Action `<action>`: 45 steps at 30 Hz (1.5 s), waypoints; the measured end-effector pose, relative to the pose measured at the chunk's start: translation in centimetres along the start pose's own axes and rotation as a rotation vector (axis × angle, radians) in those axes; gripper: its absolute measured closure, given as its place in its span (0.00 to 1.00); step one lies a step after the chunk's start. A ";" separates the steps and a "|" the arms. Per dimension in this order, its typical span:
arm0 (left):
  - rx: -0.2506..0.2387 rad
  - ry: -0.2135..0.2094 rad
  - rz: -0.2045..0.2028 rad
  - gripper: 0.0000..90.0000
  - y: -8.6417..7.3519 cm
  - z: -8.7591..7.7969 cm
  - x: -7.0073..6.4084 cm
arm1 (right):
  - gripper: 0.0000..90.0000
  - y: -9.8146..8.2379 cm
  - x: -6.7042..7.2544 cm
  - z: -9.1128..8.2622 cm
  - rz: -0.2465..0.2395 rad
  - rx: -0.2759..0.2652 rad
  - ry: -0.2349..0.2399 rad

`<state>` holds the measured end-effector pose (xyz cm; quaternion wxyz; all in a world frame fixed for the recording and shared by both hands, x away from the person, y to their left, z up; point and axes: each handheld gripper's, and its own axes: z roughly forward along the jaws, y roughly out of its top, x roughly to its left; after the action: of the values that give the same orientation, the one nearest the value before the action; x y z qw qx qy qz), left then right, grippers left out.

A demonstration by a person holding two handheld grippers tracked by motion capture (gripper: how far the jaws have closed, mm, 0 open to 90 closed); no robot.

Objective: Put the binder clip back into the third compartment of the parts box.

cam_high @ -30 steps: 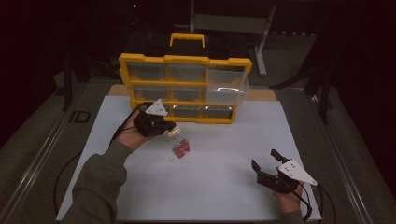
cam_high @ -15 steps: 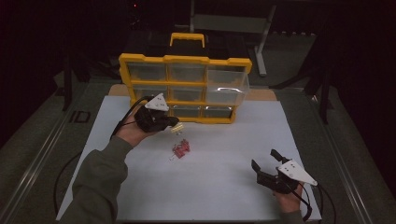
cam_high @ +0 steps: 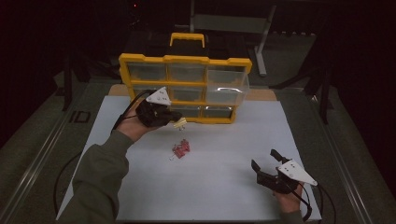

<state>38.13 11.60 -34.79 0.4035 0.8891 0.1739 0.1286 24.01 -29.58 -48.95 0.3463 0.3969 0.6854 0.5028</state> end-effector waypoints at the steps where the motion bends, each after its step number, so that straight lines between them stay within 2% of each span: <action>1: -0.003 0.002 0.001 0.98 0.1 -0.1 0.0 | 0.18 0.0 0.0 0.0 0.000 0.000 0.000; 12: -0.018 0.004 0.014 0.98 1.5 -0.6 0.2 | 0.18 0.0 0.0 0.0 0.000 0.000 0.001; 26: -0.039 0.003 0.049 0.98 4.1 -1.2 0.3 | 0.18 0.0 0.0 0.0 0.001 0.002 0.000; 27: -0.044 0.002 0.042 0.98 4.3 -1.2 0.3 | 0.18 0.0 0.0 0.0 0.000 0.004 -0.001; 32: -0.050 -0.006 0.067 0.98 5.2 -1.4 0.2 | 0.18 0.0 0.0 0.0 0.002 0.002 0.001; 37: -0.056 -0.010 0.068 0.98 5.6 -1.4 0.2 | 0.18 0.0 -0.1 0.0 0.002 0.001 0.001; 45: -0.095 -0.020 0.067 0.98 6.7 -1.6 0.6 | 0.18 0.0 -0.1 0.0 0.002 0.001 0.001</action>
<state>39.45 8.84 -28.62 0.4425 0.8754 0.1339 0.1412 24.06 -29.65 -48.96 0.3450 0.3976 0.6854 0.5031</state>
